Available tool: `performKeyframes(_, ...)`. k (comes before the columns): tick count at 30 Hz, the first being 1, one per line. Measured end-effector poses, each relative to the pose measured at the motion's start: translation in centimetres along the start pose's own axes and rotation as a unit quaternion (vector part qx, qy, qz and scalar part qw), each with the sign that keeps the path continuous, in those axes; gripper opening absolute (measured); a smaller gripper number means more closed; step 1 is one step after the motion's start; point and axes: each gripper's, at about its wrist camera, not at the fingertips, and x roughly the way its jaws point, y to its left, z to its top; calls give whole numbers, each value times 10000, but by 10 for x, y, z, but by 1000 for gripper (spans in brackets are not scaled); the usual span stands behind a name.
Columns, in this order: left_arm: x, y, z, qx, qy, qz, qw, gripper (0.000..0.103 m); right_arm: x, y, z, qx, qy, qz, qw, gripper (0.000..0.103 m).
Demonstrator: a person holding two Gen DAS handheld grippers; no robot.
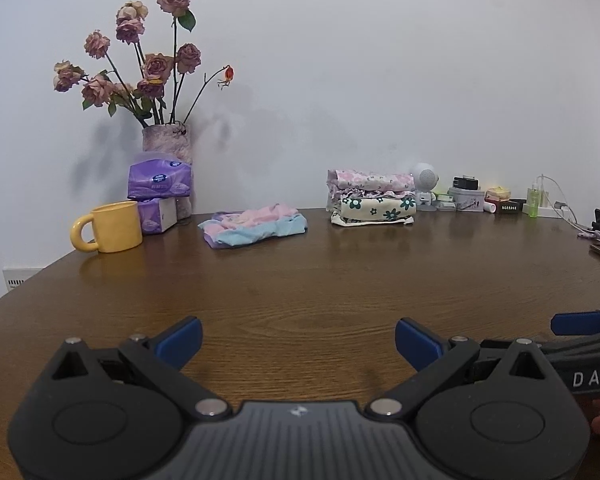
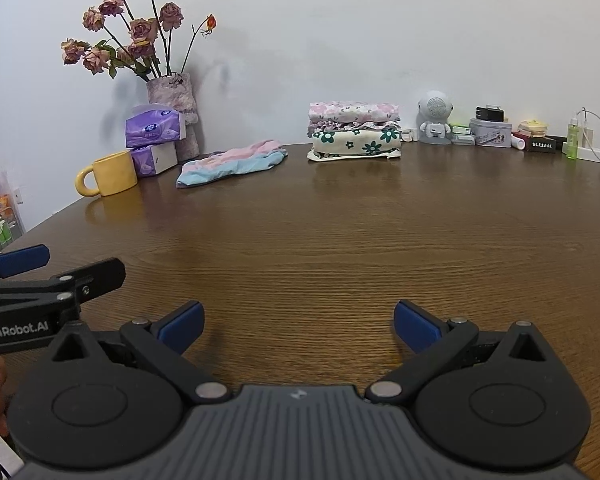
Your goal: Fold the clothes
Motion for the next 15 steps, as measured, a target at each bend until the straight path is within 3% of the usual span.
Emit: performKeyframes(15, 7, -1, 0, 54, 289, -14, 9996, 103, 1, 0, -2, 8, -49, -23, 10000, 103)
